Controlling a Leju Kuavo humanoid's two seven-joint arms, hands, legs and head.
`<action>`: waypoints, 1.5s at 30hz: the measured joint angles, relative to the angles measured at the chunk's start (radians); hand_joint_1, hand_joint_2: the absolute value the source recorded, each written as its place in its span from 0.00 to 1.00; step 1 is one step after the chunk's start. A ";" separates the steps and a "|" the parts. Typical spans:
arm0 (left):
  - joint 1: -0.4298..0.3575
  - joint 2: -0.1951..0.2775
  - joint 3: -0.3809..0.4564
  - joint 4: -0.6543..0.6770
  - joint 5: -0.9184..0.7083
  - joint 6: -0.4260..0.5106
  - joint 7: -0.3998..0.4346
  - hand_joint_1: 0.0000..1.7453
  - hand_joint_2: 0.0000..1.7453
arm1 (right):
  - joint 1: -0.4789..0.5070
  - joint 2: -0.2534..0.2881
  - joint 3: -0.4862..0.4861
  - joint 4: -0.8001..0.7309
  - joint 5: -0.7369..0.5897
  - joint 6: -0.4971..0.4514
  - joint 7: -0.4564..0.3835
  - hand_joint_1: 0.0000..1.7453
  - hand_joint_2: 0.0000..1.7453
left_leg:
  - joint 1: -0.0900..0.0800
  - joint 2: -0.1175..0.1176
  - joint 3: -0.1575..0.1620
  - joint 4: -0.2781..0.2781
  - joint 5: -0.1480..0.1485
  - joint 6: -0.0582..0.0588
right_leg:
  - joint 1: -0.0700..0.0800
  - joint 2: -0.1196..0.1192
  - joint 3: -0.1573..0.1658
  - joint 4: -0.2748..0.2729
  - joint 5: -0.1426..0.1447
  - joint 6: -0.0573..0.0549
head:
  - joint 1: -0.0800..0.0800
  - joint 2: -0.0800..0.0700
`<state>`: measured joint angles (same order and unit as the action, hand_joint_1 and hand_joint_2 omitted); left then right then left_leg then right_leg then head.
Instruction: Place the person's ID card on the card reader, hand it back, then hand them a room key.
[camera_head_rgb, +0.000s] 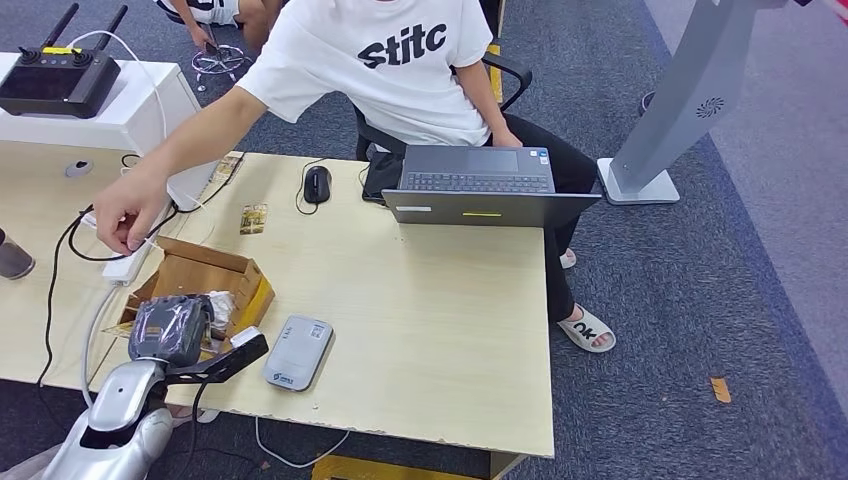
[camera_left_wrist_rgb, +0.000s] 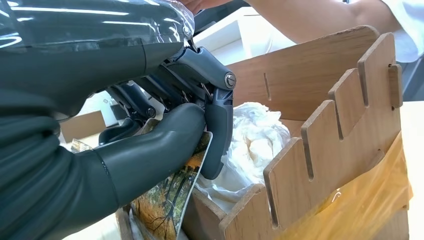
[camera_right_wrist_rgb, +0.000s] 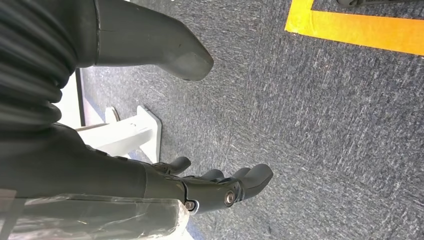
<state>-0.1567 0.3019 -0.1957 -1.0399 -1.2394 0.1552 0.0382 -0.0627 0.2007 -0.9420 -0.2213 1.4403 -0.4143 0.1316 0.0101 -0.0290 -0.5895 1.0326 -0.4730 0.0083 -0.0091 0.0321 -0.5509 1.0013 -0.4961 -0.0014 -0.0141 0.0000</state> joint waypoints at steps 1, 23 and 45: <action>0.000 0.000 0.000 0.000 -0.001 0.001 0.001 1.00 1.00 | 0.000 0.000 0.000 0.000 -0.001 0.000 0.000 0.00 1.00 | 0.000 0.000 0.000 0.000 0.000 0.000 | 0.000 0.000 0.000 0.000 0.000 0.000 | 0.000 0.000; -0.022 0.101 0.018 -0.128 -0.217 0.065 0.130 1.00 1.00 | 0.005 0.000 -0.008 0.000 -0.006 0.001 -0.009 0.00 1.00 | 0.001 0.000 0.000 0.000 0.000 0.000 | 0.001 0.000 0.000 0.000 0.000 0.000 | 0.000 0.000; -0.147 0.307 -0.112 -0.079 -0.298 0.148 0.368 1.00 1.00 | 0.001 0.000 -0.026 0.000 -0.039 -0.003 -0.009 0.00 1.00 | 0.003 0.001 -0.001 0.000 0.001 -0.002 | 0.003 0.000 -0.001 0.001 0.000 -0.004 | 0.000 0.000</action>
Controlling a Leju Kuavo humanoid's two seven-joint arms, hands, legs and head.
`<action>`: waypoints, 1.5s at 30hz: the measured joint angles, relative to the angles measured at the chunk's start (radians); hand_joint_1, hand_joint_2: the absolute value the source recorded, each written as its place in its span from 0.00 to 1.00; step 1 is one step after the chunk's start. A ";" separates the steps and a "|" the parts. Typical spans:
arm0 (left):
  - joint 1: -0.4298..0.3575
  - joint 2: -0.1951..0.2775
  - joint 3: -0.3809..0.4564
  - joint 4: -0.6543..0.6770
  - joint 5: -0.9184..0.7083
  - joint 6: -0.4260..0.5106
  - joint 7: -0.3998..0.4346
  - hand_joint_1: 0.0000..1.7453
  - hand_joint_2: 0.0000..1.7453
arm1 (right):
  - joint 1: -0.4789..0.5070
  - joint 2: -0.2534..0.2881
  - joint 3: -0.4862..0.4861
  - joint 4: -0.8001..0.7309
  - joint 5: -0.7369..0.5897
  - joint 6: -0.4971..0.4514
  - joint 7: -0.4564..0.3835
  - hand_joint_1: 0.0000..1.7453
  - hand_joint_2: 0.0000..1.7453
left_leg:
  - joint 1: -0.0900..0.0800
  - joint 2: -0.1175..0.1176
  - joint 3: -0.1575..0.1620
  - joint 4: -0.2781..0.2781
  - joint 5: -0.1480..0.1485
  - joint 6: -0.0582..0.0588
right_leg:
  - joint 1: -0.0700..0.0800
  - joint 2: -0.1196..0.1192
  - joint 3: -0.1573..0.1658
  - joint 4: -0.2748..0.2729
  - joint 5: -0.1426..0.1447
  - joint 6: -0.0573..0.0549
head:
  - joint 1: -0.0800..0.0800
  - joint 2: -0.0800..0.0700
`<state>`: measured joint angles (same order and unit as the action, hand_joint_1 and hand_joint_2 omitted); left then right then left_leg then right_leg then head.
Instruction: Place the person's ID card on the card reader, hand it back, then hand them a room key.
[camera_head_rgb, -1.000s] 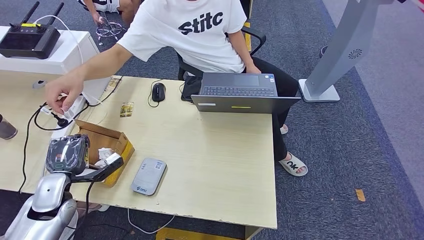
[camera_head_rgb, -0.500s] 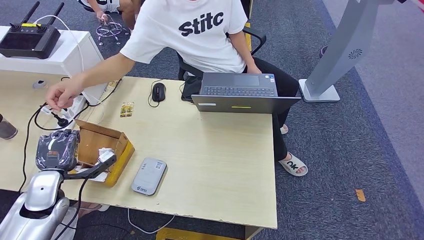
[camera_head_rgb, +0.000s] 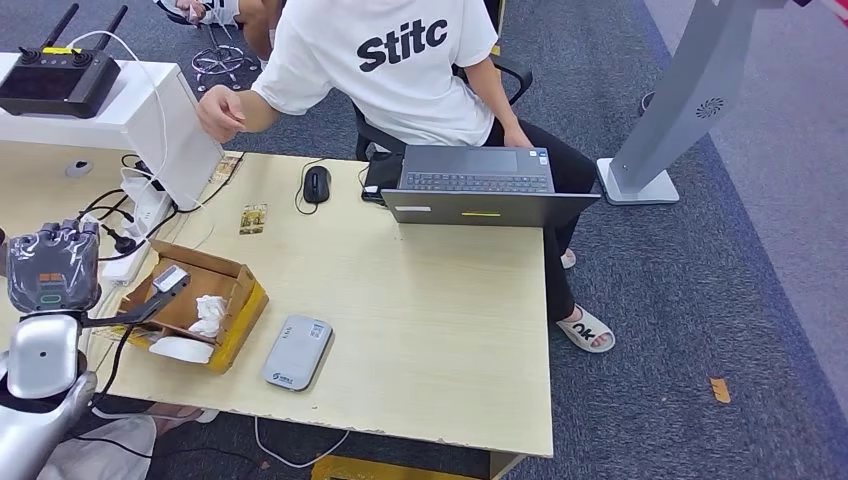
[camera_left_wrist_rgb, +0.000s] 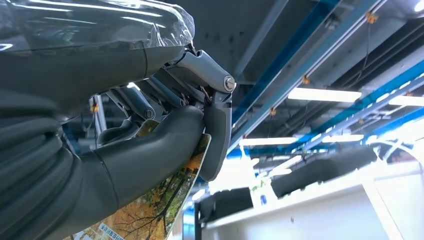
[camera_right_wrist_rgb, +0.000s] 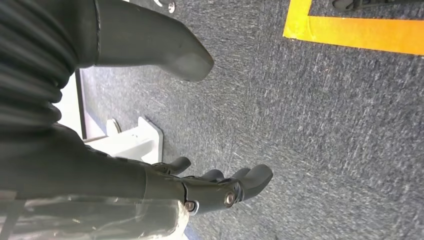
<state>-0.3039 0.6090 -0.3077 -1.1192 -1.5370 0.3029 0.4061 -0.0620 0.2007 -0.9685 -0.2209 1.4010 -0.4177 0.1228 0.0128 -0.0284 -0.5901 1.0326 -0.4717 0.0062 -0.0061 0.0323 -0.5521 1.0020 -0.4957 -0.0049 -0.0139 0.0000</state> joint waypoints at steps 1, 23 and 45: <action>-0.011 0.013 -0.011 0.002 0.000 0.000 0.007 1.00 1.00 | 0.000 0.000 -0.001 0.000 -0.002 0.000 0.000 0.00 1.00 | 0.000 0.000 0.000 0.000 0.000 0.000 | 0.000 0.000 0.000 0.000 0.000 0.000 | 0.000 0.000; -0.427 -0.145 -0.128 0.176 0.000 0.011 -0.035 1.00 1.00 | -0.002 0.000 -0.044 0.000 -0.043 -0.016 0.004 0.00 1.00 | 0.000 0.000 -0.001 0.001 0.001 -0.001 | 0.000 0.000 -0.001 0.000 0.002 -0.001 | 0.000 0.000; -0.473 -0.360 -0.128 0.226 0.003 0.008 -0.100 0.81 1.00 | -0.001 0.001 -0.050 0.000 -0.052 -0.019 -0.009 0.00 1.00 | 0.000 0.001 -0.002 0.001 0.001 -0.001 | 0.000 0.002 -0.003 0.000 0.002 -0.001 | 0.000 0.000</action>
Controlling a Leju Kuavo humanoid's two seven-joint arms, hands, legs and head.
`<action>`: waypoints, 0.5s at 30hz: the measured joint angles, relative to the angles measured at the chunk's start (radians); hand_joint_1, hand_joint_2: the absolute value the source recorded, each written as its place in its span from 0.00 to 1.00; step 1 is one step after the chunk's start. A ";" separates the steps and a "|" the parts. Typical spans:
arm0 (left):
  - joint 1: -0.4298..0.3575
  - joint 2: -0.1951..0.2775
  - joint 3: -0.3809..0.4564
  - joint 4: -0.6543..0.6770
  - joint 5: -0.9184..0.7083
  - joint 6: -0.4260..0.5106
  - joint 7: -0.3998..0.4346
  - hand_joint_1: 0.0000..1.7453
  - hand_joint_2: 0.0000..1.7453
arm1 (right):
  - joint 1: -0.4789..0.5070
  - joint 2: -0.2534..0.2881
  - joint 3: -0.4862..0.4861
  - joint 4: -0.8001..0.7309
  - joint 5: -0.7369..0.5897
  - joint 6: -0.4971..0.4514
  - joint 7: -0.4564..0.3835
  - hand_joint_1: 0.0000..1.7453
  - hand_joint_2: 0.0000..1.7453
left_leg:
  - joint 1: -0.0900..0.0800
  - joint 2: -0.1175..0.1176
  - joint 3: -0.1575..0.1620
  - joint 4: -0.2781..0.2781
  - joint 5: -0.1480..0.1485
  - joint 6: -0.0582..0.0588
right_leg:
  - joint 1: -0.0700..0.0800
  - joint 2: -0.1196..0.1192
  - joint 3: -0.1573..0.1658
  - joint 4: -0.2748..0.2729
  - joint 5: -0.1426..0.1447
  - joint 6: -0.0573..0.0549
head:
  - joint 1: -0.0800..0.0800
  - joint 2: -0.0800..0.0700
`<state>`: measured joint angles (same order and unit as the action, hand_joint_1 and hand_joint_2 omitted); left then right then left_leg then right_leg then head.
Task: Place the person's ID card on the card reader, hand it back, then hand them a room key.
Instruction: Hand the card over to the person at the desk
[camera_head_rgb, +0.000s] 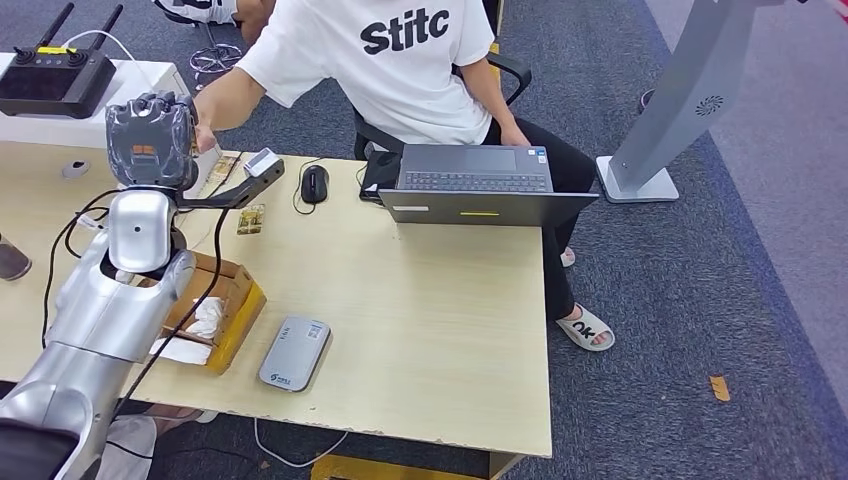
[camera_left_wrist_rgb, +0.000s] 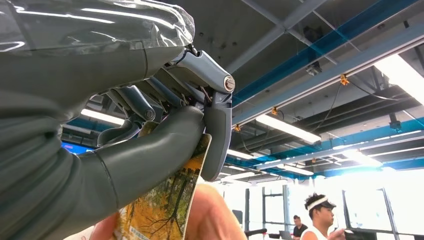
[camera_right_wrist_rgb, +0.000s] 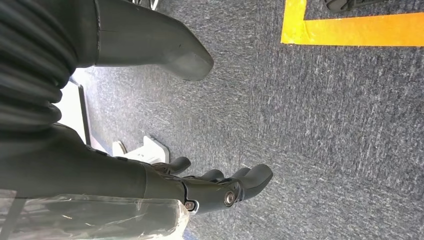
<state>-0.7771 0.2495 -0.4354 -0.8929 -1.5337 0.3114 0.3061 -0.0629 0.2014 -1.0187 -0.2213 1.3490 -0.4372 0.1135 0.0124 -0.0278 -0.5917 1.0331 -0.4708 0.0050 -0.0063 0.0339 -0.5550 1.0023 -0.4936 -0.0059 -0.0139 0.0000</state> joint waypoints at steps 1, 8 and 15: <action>0.000 -0.003 0.003 0.002 0.000 0.000 -0.005 0.56 1.00 | 0.000 0.000 0.000 0.000 -0.001 -0.001 -0.001 0.00 1.00 | 0.000 0.000 0.000 0.000 0.000 0.000 | 0.000 0.000 0.000 0.000 0.000 0.000 | 0.000 0.000; -0.009 -0.039 0.030 0.018 0.000 0.007 -0.010 0.00 1.00 | -0.001 0.001 -0.006 0.000 -0.010 -0.014 -0.001 0.00 1.00 | 0.000 -0.001 -0.002 0.000 0.000 0.000 | 0.000 -0.001 0.000 0.000 0.000 0.000 | 0.000 0.000; 0.001 0.000 0.059 0.024 0.015 0.060 -0.020 0.00 1.00 | -0.001 0.001 -0.026 0.000 -0.040 -0.013 0.000 0.00 1.00 | 0.000 0.000 -0.001 0.000 0.000 0.000 | 0.000 0.000 0.000 0.002 0.000 0.000 | 0.000 0.000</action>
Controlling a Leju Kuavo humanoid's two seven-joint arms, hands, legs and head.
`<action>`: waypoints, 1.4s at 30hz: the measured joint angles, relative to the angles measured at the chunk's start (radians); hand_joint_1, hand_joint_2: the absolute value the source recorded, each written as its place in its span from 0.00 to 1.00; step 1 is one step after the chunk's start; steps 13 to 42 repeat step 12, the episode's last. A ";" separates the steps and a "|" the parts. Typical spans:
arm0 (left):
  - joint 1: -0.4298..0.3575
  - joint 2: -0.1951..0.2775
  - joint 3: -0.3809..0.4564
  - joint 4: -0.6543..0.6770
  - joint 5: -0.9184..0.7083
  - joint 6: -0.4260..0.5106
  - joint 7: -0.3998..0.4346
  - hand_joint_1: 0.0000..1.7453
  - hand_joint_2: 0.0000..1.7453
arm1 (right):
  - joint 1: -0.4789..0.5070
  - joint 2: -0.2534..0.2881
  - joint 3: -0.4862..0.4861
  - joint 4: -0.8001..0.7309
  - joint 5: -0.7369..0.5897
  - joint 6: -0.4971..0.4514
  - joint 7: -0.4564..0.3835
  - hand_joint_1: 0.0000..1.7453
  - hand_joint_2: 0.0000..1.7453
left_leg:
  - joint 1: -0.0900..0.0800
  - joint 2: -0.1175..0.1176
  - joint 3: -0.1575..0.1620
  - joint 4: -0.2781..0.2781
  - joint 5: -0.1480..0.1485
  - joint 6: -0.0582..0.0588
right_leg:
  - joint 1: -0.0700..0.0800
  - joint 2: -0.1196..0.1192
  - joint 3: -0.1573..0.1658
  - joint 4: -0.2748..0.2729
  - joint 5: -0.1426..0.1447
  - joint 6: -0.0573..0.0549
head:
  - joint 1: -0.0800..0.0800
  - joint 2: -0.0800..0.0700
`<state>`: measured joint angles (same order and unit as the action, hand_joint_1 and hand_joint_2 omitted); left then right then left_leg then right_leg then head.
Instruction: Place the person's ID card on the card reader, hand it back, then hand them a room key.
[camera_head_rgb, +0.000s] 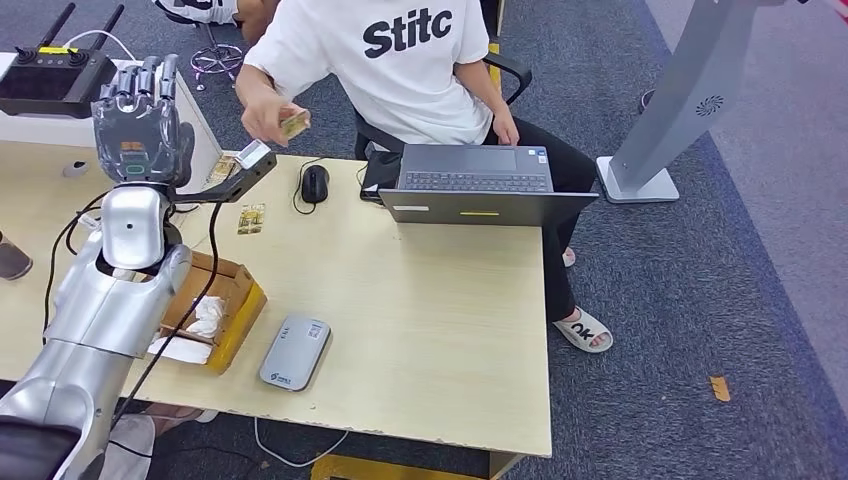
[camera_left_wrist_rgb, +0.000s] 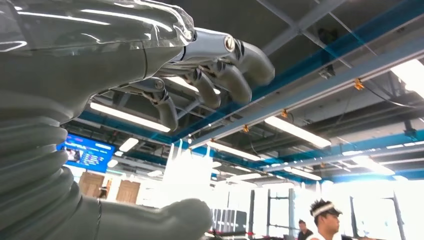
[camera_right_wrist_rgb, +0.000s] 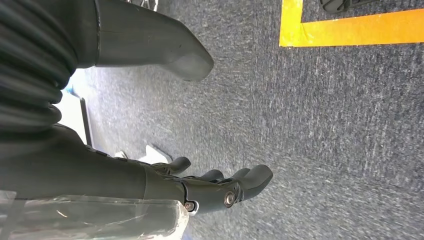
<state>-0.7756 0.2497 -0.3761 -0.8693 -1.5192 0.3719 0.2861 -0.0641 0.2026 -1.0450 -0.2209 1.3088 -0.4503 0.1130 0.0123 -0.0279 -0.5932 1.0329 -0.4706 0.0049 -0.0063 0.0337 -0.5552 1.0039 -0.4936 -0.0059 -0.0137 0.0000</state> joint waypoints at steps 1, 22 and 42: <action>0.011 0.015 0.014 -0.005 0.016 0.013 -0.015 0.00 1.00 | 0.000 0.000 -0.003 0.000 -0.004 -0.001 0.002 0.00 1.00 | 0.000 0.001 0.000 0.000 0.000 0.000 | 0.000 0.001 0.000 0.000 0.000 0.000 | 0.000 0.000; 0.508 0.188 0.328 -0.435 0.338 0.074 -0.224 0.00 1.00 | 0.009 0.000 -0.051 -0.002 -0.063 -0.024 -0.047 0.00 1.00 | -0.001 0.012 0.003 -0.002 -0.006 -0.006 | 0.000 0.011 -0.002 0.001 -0.004 -0.005 | -0.002 0.000; 0.508 0.188 0.328 -0.435 0.338 0.074 -0.224 0.00 1.00 | 0.009 0.000 -0.051 -0.002 -0.063 -0.024 -0.047 0.00 1.00 | -0.001 0.012 0.003 -0.002 -0.006 -0.006 | 0.000 0.011 -0.002 0.001 -0.004 -0.005 | -0.002 0.000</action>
